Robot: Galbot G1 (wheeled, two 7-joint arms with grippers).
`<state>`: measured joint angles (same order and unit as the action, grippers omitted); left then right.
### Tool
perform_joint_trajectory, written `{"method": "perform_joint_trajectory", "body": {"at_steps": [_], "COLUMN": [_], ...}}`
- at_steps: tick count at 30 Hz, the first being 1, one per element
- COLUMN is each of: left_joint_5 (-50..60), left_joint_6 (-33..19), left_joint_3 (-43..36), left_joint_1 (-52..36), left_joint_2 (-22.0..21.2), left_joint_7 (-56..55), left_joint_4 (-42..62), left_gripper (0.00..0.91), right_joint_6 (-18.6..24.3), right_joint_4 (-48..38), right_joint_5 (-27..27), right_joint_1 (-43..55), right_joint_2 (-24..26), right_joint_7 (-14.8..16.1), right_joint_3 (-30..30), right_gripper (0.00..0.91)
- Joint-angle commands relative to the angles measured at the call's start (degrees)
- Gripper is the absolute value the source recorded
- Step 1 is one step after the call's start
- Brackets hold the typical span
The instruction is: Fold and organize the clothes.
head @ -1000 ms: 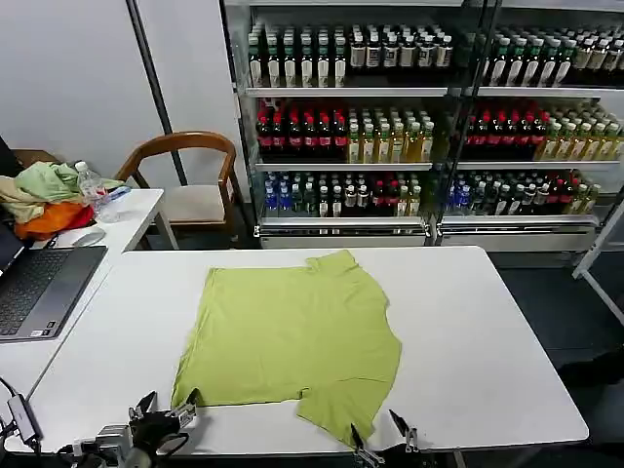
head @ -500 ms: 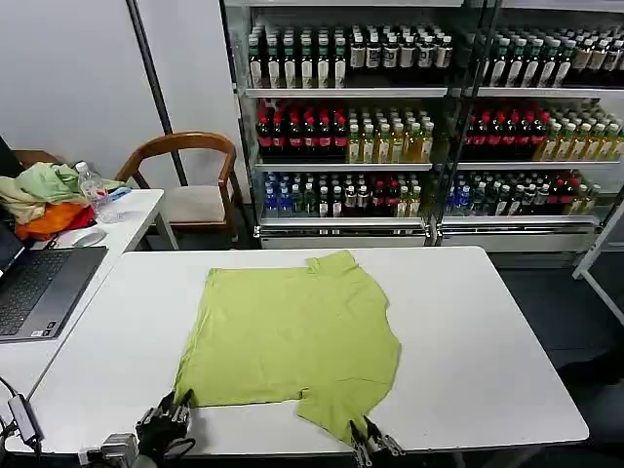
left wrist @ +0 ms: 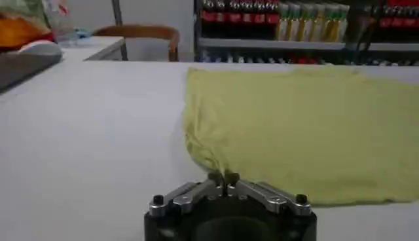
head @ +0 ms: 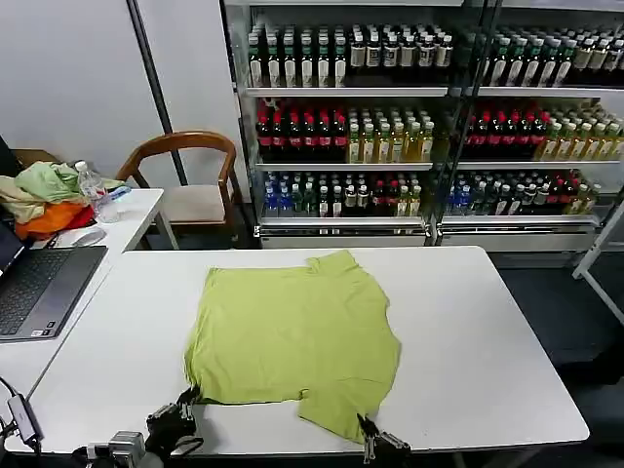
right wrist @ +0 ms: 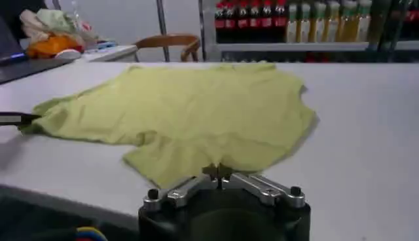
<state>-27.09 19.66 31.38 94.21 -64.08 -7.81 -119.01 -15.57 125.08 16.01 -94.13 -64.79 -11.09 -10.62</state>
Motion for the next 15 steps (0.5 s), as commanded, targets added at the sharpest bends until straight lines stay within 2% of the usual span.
{"method": "perform_joint_trajectory", "body": {"at_steps": [1,7,15], "left_joint_5": [-6.33,-8.71,-11.51], "left_joint_6": [-3.29,-4.63,-5.3], "left_joint_3": [2.12,1.22,-0.74], "left_joint_1": [-5.47,-9.42,-15.34], "left_joint_2": [3.01,4.43,4.72], "left_joint_7": [4.21,6.05,6.87], "left_joint_4": [1.57,5.04,9.5], "left_gripper": [0.04,0.04,0.04], "right_joint_6": [-2.84,-7.67,-10.31], "right_joint_4": [0.7,-1.99,-5.79], "right_joint_5": [3.01,8.01,8.95], "right_joint_1": [6.67,13.5,20.38], "right_joint_2": [0.19,-1.18,-2.83], "right_joint_7": [0.05,-0.77,-1.13], "right_joint_3": [-1.31,-1.54,-0.21], "right_gripper": [0.0,0.0,0.0]}}
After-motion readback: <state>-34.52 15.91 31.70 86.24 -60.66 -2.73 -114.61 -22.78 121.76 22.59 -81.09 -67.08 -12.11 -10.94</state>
